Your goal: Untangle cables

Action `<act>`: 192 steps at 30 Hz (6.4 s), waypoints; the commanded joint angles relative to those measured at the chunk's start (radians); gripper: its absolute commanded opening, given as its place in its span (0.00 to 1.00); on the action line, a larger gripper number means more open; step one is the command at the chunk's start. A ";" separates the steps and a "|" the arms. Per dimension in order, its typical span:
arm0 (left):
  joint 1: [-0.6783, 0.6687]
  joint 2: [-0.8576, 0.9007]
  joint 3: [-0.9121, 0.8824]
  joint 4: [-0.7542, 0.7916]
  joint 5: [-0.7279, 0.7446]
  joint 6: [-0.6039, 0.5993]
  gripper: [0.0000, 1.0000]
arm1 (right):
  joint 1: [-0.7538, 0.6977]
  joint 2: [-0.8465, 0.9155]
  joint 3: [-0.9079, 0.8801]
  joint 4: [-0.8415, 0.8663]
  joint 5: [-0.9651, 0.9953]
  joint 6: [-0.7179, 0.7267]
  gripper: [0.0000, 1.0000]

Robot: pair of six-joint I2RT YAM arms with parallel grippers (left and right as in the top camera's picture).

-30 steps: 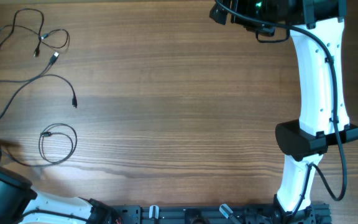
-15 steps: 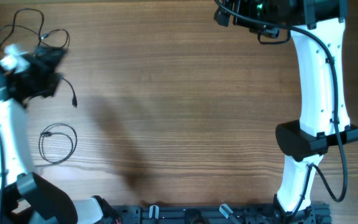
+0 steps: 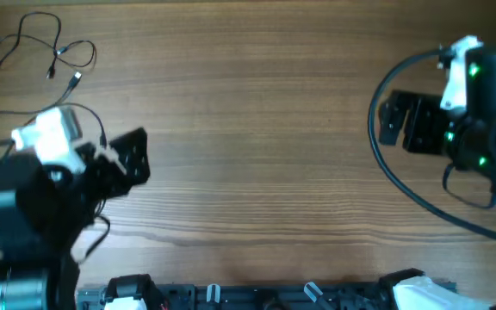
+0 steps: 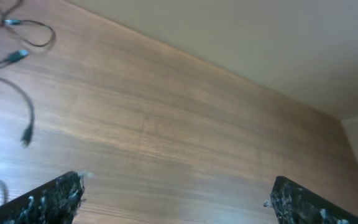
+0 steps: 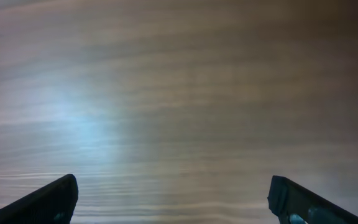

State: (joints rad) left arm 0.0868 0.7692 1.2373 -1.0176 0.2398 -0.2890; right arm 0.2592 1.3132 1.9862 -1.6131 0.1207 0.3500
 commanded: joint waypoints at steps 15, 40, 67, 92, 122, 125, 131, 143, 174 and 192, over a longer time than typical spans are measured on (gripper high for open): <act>-0.005 -0.029 0.000 -0.035 -0.029 0.020 1.00 | 0.002 -0.017 -0.109 0.031 0.089 0.072 1.00; -0.005 -0.029 0.000 -0.035 -0.029 0.020 1.00 | -0.248 -0.961 -1.607 1.270 -0.167 -0.238 1.00; -0.005 -0.029 0.000 -0.036 -0.029 0.020 1.00 | -0.257 -1.310 -1.981 1.612 -0.168 -0.357 1.00; -0.005 -0.029 0.000 -0.035 -0.029 0.020 1.00 | -0.258 -1.310 -1.981 1.614 -0.167 -0.399 1.00; -0.005 -0.029 -0.004 -0.132 -0.029 -0.010 1.00 | -0.258 -1.308 -1.981 1.614 -0.167 -0.400 1.00; -0.005 -0.078 -0.067 -0.153 -0.055 -0.005 1.00 | -0.258 -1.308 -1.981 1.614 -0.167 -0.400 1.00; -0.005 -0.321 -0.282 0.008 -0.093 -0.002 1.00 | -0.258 -1.308 -1.981 1.614 -0.167 -0.400 1.00; -0.005 -0.573 -0.758 0.410 -0.126 -0.003 1.00 | -0.258 -1.308 -1.981 1.614 -0.167 -0.400 1.00; -0.092 -0.766 -1.189 0.903 -0.118 -0.003 1.00 | -0.258 -1.308 -1.981 1.614 -0.167 -0.400 1.00; -0.092 -0.766 -1.231 0.954 -0.119 -0.003 1.00 | -0.258 -1.308 -1.981 1.614 -0.167 -0.399 1.00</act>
State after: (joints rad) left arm 0.0006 0.0135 0.0158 -0.0666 0.1242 -0.2932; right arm 0.0055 0.0154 0.0078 0.0002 -0.0269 -0.0322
